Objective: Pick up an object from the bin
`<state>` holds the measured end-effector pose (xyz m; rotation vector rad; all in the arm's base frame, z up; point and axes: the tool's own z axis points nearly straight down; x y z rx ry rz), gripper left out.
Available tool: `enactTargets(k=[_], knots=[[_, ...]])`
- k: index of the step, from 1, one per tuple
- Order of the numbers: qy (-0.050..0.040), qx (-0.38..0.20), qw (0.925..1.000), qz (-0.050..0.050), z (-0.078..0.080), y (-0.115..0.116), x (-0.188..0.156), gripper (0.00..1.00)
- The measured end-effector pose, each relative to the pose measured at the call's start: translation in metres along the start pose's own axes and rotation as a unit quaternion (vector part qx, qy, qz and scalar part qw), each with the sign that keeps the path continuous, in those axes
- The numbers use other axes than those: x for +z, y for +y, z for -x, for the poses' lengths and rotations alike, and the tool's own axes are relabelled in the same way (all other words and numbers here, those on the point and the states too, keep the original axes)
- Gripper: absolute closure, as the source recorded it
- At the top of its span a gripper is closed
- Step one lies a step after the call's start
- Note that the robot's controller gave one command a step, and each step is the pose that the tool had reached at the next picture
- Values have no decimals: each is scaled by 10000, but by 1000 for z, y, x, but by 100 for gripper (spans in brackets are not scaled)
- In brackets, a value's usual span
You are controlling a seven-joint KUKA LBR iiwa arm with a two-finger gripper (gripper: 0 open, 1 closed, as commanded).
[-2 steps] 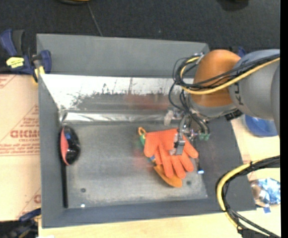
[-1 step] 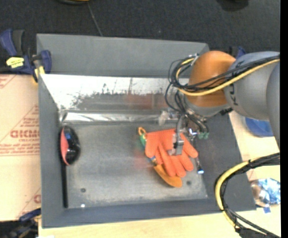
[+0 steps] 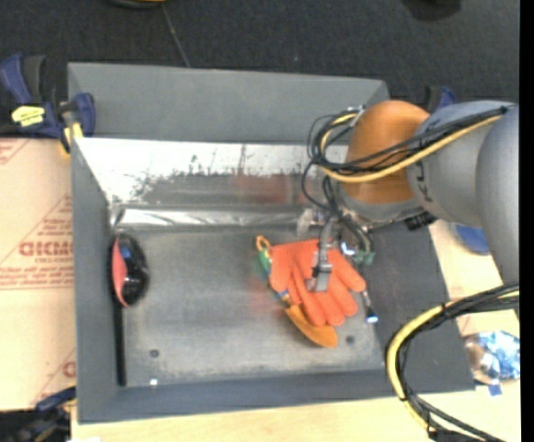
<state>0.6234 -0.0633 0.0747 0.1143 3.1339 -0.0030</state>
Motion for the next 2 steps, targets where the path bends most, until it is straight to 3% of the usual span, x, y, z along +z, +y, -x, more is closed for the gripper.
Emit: enactTargets(k=[1, 2], knots=[[-69, -84, 9999, -13, -5, 1, 1, 100], [-69, -85, 9999, -13, -5, 1, 1, 100]])
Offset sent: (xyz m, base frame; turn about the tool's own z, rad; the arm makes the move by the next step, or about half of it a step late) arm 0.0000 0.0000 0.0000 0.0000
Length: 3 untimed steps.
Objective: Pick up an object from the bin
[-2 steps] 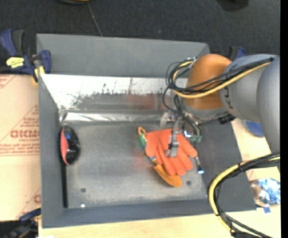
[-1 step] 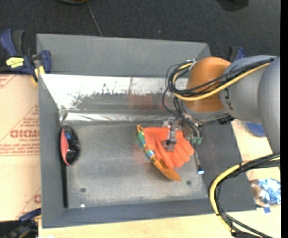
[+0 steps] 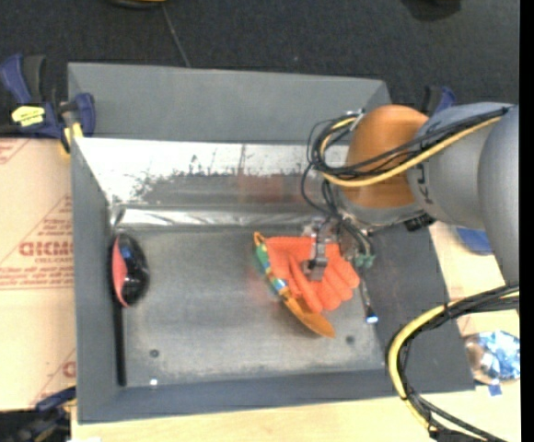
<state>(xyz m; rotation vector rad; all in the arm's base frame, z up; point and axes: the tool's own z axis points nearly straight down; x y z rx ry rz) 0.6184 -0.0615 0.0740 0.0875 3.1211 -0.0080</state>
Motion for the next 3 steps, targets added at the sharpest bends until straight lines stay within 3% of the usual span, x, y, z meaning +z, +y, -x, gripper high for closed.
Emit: enactTargets(k=[1, 2, 3], knots=[[37, 83, 10000, 5, -4, 1, -60, 100], [-45, -10, 10000, -8, 6, 3, -134, 100], [-101, -434, 9990, -7, 19, 8, -59, 100]])
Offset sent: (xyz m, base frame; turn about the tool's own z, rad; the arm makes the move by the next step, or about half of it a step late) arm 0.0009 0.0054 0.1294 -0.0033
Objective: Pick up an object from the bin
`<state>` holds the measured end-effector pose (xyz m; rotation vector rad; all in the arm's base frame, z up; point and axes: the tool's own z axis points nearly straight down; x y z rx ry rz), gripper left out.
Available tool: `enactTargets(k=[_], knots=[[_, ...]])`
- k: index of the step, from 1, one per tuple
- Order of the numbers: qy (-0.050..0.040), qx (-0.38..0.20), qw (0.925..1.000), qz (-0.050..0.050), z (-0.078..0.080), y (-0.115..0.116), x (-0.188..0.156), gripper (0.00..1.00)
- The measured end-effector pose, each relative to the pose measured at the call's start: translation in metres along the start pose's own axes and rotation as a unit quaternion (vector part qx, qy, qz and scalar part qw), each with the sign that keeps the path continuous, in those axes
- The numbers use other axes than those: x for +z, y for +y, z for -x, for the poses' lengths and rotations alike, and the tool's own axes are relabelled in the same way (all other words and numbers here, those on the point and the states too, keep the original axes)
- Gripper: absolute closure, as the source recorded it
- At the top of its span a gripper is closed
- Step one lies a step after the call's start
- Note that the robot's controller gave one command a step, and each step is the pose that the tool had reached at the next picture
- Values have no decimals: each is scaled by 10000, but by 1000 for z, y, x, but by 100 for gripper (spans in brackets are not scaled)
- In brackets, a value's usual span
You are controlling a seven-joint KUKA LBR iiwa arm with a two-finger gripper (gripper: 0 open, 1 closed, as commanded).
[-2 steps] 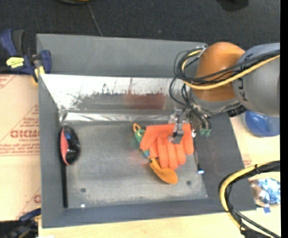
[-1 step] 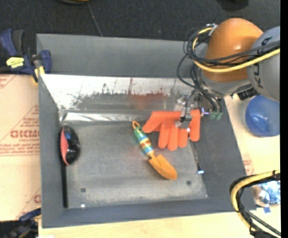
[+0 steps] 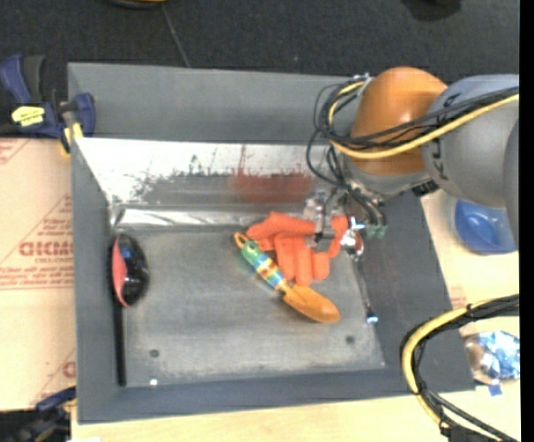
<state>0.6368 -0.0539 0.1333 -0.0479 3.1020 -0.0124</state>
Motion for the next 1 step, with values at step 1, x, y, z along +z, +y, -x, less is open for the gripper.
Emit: enactTargets(k=[1], knots=[[-57, 243, 9997, 0, -16, 9, 35, 100]])
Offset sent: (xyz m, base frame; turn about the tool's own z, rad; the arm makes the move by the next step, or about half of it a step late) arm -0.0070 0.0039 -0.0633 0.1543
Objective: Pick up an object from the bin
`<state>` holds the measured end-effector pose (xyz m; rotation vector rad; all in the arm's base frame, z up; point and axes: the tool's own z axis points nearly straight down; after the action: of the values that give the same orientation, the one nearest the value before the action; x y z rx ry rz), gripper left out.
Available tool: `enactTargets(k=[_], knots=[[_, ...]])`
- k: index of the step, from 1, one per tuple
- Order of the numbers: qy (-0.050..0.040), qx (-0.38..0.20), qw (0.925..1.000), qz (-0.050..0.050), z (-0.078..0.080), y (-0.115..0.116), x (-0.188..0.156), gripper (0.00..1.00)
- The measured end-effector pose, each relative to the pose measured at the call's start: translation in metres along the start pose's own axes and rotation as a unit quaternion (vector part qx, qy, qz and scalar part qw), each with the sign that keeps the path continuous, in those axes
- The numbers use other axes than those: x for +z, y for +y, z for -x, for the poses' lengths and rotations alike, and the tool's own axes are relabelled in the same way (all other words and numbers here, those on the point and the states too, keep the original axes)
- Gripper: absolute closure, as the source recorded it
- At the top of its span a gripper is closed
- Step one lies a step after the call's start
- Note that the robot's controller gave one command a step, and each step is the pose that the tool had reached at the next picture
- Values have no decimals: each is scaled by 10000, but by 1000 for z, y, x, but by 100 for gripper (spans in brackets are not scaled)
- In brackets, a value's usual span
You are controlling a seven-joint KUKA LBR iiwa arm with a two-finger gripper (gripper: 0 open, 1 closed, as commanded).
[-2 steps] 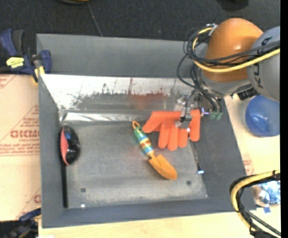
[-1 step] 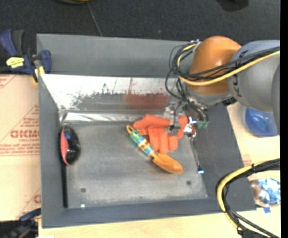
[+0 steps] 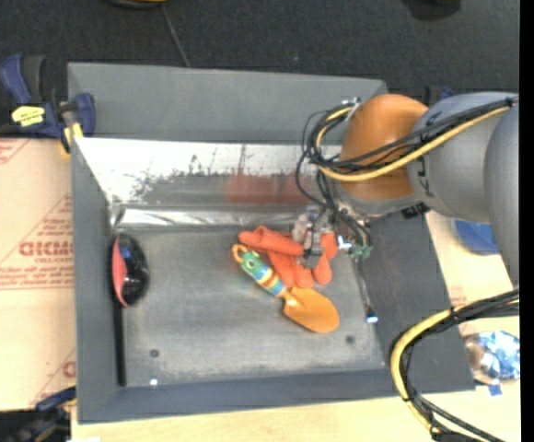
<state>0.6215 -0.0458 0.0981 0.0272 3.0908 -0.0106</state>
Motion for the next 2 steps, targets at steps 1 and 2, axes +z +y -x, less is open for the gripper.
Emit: enactTargets(k=[1, 2], knots=[[-65, 361, 9993, 18, 10, -2, 13, 100], [-154, -539, 9984, -24, 12, 0, 17, 100]])
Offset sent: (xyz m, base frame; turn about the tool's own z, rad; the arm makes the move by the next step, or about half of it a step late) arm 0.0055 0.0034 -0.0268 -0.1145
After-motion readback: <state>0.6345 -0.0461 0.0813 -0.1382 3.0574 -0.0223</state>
